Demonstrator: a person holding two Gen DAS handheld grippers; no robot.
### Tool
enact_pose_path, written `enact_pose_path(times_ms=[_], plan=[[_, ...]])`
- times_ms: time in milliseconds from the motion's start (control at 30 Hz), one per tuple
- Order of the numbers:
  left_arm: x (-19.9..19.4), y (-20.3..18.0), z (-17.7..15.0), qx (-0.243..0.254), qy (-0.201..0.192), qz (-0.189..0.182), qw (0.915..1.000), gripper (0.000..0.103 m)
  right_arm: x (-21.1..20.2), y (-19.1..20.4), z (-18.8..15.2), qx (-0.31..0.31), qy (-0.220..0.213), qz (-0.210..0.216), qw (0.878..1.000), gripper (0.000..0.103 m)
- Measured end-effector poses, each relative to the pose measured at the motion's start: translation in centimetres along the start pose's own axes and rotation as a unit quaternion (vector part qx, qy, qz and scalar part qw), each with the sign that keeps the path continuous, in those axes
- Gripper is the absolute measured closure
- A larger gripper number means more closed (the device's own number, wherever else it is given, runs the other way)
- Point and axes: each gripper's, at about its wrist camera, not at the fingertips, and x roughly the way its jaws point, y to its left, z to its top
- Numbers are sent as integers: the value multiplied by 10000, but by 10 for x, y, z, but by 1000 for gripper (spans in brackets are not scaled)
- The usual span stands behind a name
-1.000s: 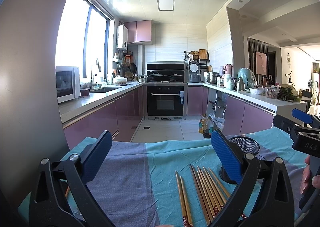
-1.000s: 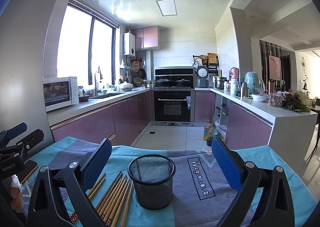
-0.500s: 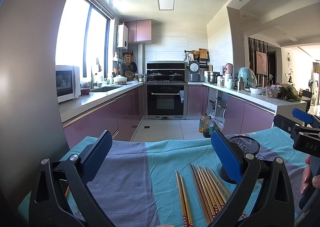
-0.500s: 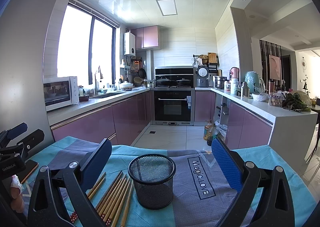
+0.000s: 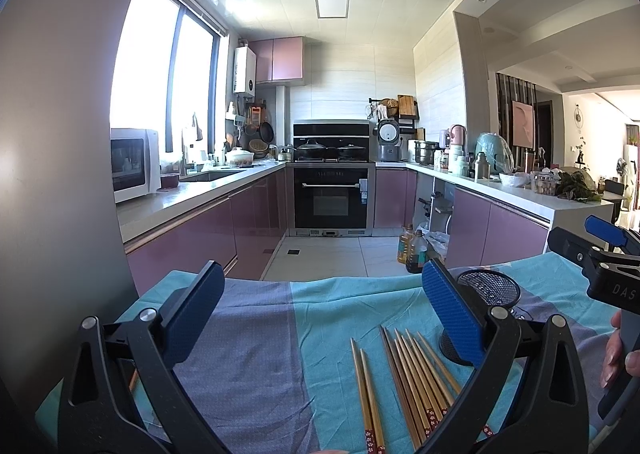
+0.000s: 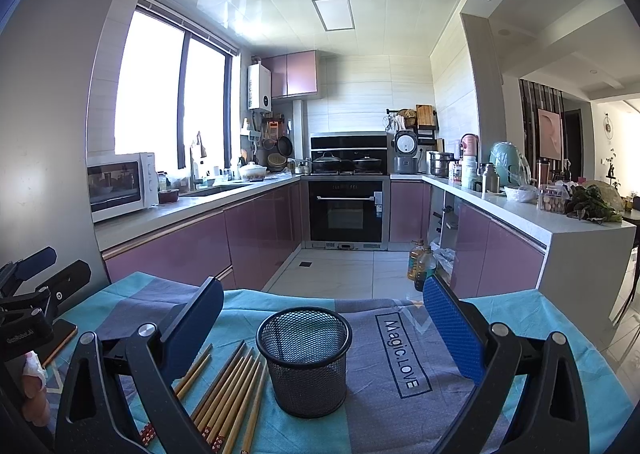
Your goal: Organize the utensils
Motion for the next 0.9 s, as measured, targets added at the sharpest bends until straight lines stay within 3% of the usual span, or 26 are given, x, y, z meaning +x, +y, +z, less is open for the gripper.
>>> enact_pose_path(times_ms=[167, 400, 533, 667, 800, 900], plan=[[7, 0, -3, 62, 190, -32, 9998, 6, 6, 0, -5, 34, 251, 209, 9995, 6], [45, 3, -21, 244, 1157, -259, 9926, 6, 21, 12, -28, -143, 1216, 993, 9875, 9], [71, 5, -40, 350, 1783, -367, 9827, 10, 42, 24, -57, -343, 2072, 1153, 9709, 34], [97, 7, -63, 374, 2344, -542, 9699, 22, 64, 31, -82, -304, 2750, 1244, 9529, 57], [123, 6, -87, 450, 2830, -630, 9560, 37, 79, 38, -97, -203, 3104, 1335, 9410, 64], [139, 4, -101, 538, 3073, -712, 9474, 41, 84, 43, -98, -171, 3206, 1302, 9381, 66]])
